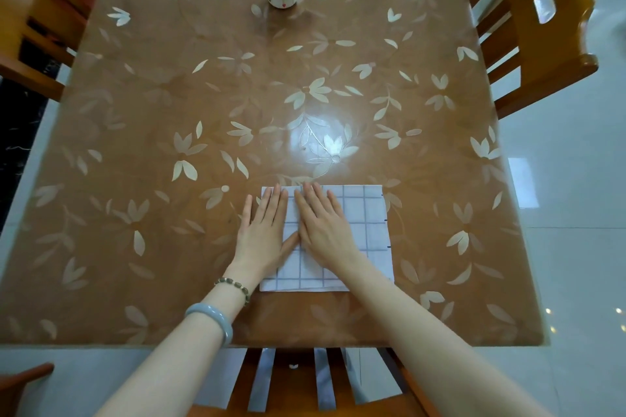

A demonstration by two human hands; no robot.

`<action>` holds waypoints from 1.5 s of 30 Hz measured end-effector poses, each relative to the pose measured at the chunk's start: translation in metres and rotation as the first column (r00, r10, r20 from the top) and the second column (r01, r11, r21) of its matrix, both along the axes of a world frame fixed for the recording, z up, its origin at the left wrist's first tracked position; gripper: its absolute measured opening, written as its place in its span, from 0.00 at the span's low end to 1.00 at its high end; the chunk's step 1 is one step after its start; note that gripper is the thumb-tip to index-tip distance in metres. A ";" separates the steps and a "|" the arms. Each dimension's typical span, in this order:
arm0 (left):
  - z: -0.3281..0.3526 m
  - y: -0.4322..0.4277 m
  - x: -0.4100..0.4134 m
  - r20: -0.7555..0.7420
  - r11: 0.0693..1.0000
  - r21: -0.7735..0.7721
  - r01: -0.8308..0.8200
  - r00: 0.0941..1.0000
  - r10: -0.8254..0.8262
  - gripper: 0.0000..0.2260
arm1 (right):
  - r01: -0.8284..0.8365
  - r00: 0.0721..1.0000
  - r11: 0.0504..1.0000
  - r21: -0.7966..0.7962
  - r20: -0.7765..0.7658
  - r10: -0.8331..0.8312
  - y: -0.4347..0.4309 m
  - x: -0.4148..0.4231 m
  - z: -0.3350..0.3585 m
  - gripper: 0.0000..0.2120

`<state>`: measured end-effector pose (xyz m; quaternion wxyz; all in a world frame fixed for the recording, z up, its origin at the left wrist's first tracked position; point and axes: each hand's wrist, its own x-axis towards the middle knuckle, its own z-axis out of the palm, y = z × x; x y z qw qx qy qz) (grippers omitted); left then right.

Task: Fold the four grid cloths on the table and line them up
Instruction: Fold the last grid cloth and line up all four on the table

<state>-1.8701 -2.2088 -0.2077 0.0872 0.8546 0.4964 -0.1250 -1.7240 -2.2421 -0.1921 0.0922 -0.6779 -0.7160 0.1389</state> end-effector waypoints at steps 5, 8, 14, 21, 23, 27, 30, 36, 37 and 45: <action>-0.002 0.001 -0.001 0.050 1.000 0.015 -0.002 0.999 0.001 0.37 | 0.064 0.995 0.992 -0.107 0.080 -0.055 -0.006 0.031 -0.021 0.28; -0.004 0.002 -0.008 0.061 0.999 0.052 0.008 0.998 -0.011 0.36 | 0.170 0.981 0.979 -0.114 0.118 -0.157 -0.019 0.066 -0.020 0.32; 0.001 0.008 -0.027 0.029 0.991 0.082 -0.110 0.994 0.108 0.36 | 0.270 0.951 0.957 -0.103 0.184 -0.248 -0.031 0.089 -0.016 0.36; 0.010 -0.029 0.040 0.168 1.000 0.016 0.025 0.985 -0.027 0.36 | 0.280 0.946 0.954 -0.111 0.201 -0.254 -0.030 0.086 -0.013 0.34; 0.003 -0.035 0.044 0.149 1.000 -0.014 0.024 0.989 -0.022 0.37 | 0.276 0.947 0.955 -0.112 0.200 -0.251 -0.030 0.086 -0.013 0.35; 0.000 -0.037 0.026 0.080 1.000 -0.021 0.010 0.997 -0.008 0.37 | 0.263 0.949 0.960 -0.093 0.203 -0.241 -0.031 0.087 -0.016 0.36; 0.000 -0.033 0.006 0.028 1.000 -0.010 -0.021 0.999 0.021 0.37 | 0.261 0.948 0.962 -0.078 0.212 -0.240 -0.031 0.087 -0.017 0.34; 0.003 -0.022 -0.039 0.008 0.993 0.029 -0.118 0.993 0.117 0.36 | 0.245 0.951 0.964 -0.099 0.218 -0.220 -0.031 0.087 -0.015 0.34; 0.006 -0.022 -0.039 0.020 0.989 0.033 -0.146 0.989 0.146 0.37 | 0.241 0.952 0.964 -0.113 0.223 -0.212 -0.030 0.087 -0.014 0.35; 0.042 -0.039 0.000 0.269 0.804 -0.087 -0.588 0.763 0.587 0.33 | 0.233 0.941 0.971 0.057 0.239 -0.240 -0.020 0.071 0.012 0.27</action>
